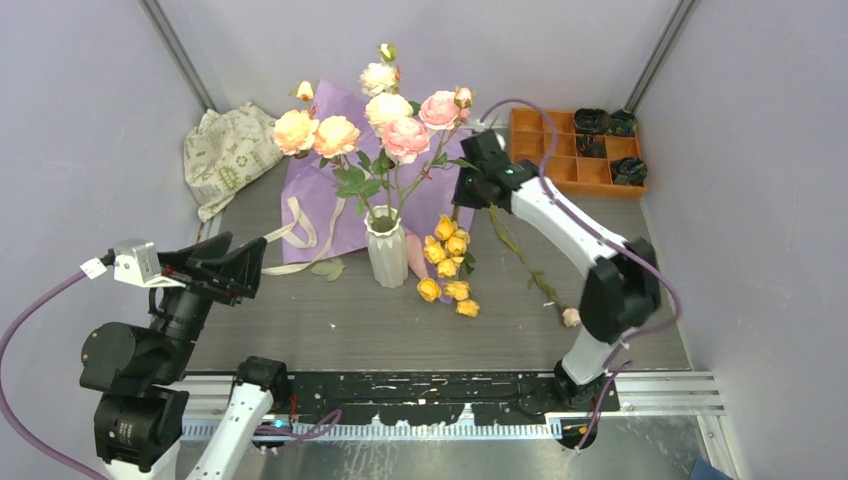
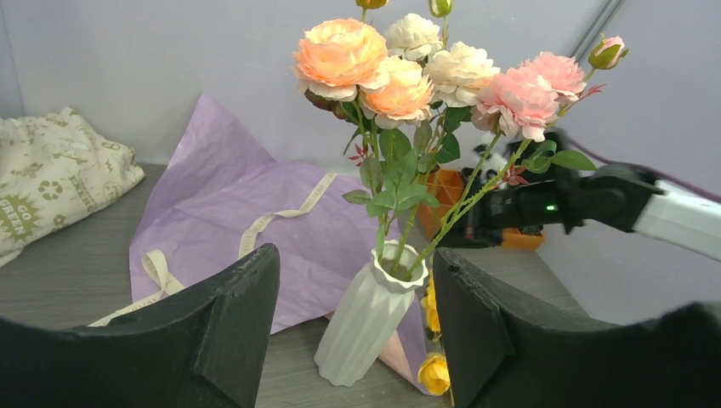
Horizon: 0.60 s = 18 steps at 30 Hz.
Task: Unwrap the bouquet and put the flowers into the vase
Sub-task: Pick up the fake flower from the wrapping paper, then place the fake flower at the center of the board.
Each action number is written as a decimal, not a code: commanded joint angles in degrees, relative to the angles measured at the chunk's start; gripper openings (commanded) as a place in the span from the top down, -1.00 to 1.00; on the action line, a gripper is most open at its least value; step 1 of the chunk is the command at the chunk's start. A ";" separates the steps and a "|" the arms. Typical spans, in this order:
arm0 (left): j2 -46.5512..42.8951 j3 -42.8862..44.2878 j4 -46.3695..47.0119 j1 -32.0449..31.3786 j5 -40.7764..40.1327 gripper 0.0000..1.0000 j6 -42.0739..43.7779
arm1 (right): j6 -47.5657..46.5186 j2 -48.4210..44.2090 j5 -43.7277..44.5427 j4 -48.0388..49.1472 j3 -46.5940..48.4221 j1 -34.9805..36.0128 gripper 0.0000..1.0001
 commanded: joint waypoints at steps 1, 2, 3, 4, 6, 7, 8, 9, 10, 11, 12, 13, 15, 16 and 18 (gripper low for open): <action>-0.38 0.51 2.20 0.45 0.49 -0.34 1.06 | 10.03 -14.05 10.93 3.90 -6.06 -0.48 0.98; -0.39 0.33 2.39 0.43 0.61 -0.34 0.98 | 13.19 -17.06 12.87 4.21 -8.38 -0.60 0.99; -0.41 0.17 2.63 0.44 0.79 -0.34 0.89 | 16.76 -20.48 15.20 4.39 -10.75 -0.62 0.99; -0.40 0.06 2.83 0.45 1.01 -0.34 0.83 | 21.34 -23.91 17.84 4.43 -13.79 -0.63 0.99; -0.48 -0.12 3.19 0.42 1.29 -0.34 0.79 | 29.63 -31.34 21.90 6.08 -21.07 -0.63 0.98; -0.49 -0.16 3.29 0.41 1.45 -0.34 0.83 | 35.44 -34.67 23.78 6.62 -25.01 -0.63 0.98; -0.62 -0.16 3.36 0.45 1.56 -0.34 0.87 | 38.30 -38.09 25.55 7.33 -28.37 -0.57 0.98; -0.65 -0.17 3.39 0.46 1.63 -0.34 0.91 | 40.73 -40.68 27.67 7.24 -31.24 -0.50 0.98; -0.75 -0.24 3.44 0.46 1.74 -0.34 0.96 | 42.47 -42.51 29.90 6.05 -33.04 -0.46 0.98; -0.82 -0.26 3.46 0.46 1.87 -0.34 0.97 | 43.81 -43.76 32.26 4.05 -33.97 -0.47 0.98; -1.01 -0.34 3.45 0.42 2.07 -0.34 0.97 | 44.72 -44.40 34.44 1.69 -34.29 -0.47 0.99; -1.05 -0.49 3.52 0.45 2.20 -0.34 1.01 | 45.12 -44.82 35.32 -0.15 -34.41 -0.45 0.98; -1.25 -0.80 3.66 0.45 2.39 -0.34 0.97 | 45.16 -45.12 35.26 -1.96 -35.10 -0.52 0.97; -1.31 -1.01 3.80 0.45 2.47 -0.34 0.92 | 44.78 -45.00 34.70 -2.09 -35.43 -0.54 0.88; -1.48 -1.19 4.02 0.44 2.72 -0.34 0.79 | 43.42 -44.34 33.65 -2.11 -35.79 -0.46 0.72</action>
